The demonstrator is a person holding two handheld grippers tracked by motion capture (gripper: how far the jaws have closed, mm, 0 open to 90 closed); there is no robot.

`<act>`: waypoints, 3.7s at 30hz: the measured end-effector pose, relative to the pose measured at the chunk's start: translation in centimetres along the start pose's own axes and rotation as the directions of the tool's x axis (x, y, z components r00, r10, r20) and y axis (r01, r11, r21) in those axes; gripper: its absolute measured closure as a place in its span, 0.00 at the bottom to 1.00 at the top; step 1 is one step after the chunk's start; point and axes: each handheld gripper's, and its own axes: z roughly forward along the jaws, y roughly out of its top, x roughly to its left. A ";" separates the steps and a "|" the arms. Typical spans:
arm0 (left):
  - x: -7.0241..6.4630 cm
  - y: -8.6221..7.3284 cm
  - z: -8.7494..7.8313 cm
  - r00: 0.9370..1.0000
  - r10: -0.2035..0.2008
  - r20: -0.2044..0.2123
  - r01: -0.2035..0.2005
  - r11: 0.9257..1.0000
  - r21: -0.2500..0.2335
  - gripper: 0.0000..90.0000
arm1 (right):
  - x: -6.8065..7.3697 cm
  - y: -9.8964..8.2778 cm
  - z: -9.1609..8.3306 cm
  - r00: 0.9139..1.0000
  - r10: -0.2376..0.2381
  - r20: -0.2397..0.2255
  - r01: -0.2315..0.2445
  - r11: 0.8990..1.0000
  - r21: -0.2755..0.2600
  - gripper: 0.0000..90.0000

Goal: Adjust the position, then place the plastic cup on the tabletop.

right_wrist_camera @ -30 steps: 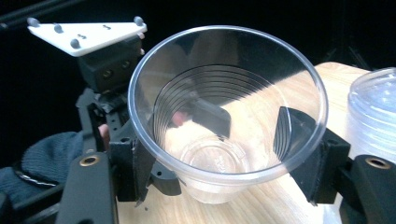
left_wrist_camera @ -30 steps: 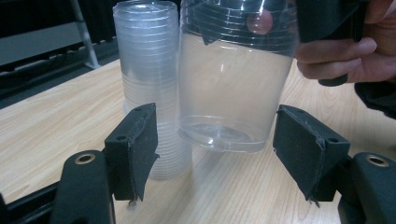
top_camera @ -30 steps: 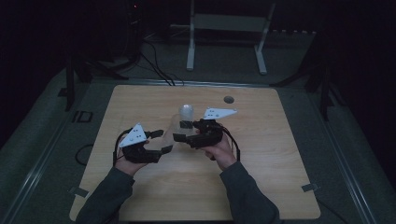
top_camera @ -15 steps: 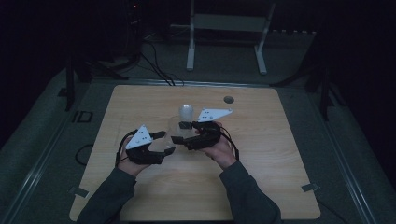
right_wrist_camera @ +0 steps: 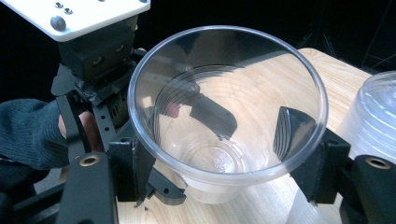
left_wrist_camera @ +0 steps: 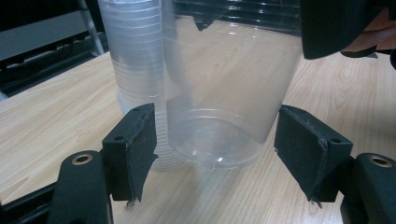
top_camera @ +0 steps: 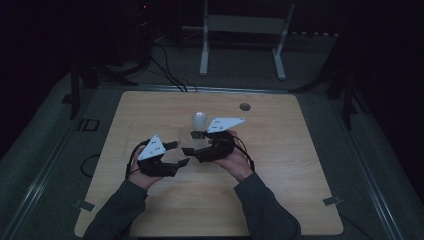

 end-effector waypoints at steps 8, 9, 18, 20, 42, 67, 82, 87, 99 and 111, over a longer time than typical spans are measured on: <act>-0.2 0.1 0.2 1.000 0.006 -0.011 -0.005 1.000 0.007 0.33 | 0.5 0.3 0.3 0.999 -0.032 0.024 0.031 0.999 0.034 0.35; -0.2 0.1 0.2 1.000 0.006 -0.012 -0.006 1.000 0.006 0.33 | 0.5 0.3 0.3 0.999 -0.032 0.026 0.032 0.999 0.035 0.35; -0.2 0.0 0.5 1.000 0.008 -0.025 -0.008 1.000 0.018 0.35 | 0.7 0.4 0.6 0.998 -0.048 0.033 0.045 0.997 0.060 0.35; -0.3 0.0 0.5 1.000 0.012 -0.026 -0.011 1.000 0.022 0.37 | 0.8 0.4 0.6 0.998 -0.056 0.036 0.053 0.996 0.066 0.35; -0.2 0.0 0.4 0.999 -0.048 0.024 0.048 0.998 -0.026 0.45 | 0.7 -0.2 0.5 1.000 0.000 -0.030 -0.002 0.999 -0.052 0.24; -0.3 -0.2 0.8 0.990 -0.104 0.096 0.111 0.991 -0.073 0.45 | 0.8 -0.4 0.2 1.000 -0.029 -0.003 0.028 0.985 -0.168 0.29; -0.3 -0.3 1.1 0.990 -0.105 0.092 0.111 0.992 -0.060 0.33 | 0.8 -0.4 0.0 0.999 -0.036 0.012 0.038 0.984 -0.173 0.31; -0.1 -0.3 0.8 0.991 -0.108 0.085 0.114 0.991 -0.067 0.31 | 0.6 -0.4 -0.4 0.999 -0.029 0.030 0.034 0.984 -0.173 0.31; -0.1 -0.2 0.6 0.991 -0.107 0.079 0.113 0.990 -0.079 0.31 | 0.4 -0.5 -0.9 0.998 -0.026 0.060 0.036 0.984 -0.172 0.31; 0.0 -0.2 0.3 0.992 -0.109 0.069 0.115 0.989 -0.092 0.31 | 0.2 -0.6 -1.6 0.995 -0.029 0.090 0.044 0.984 -0.174 0.31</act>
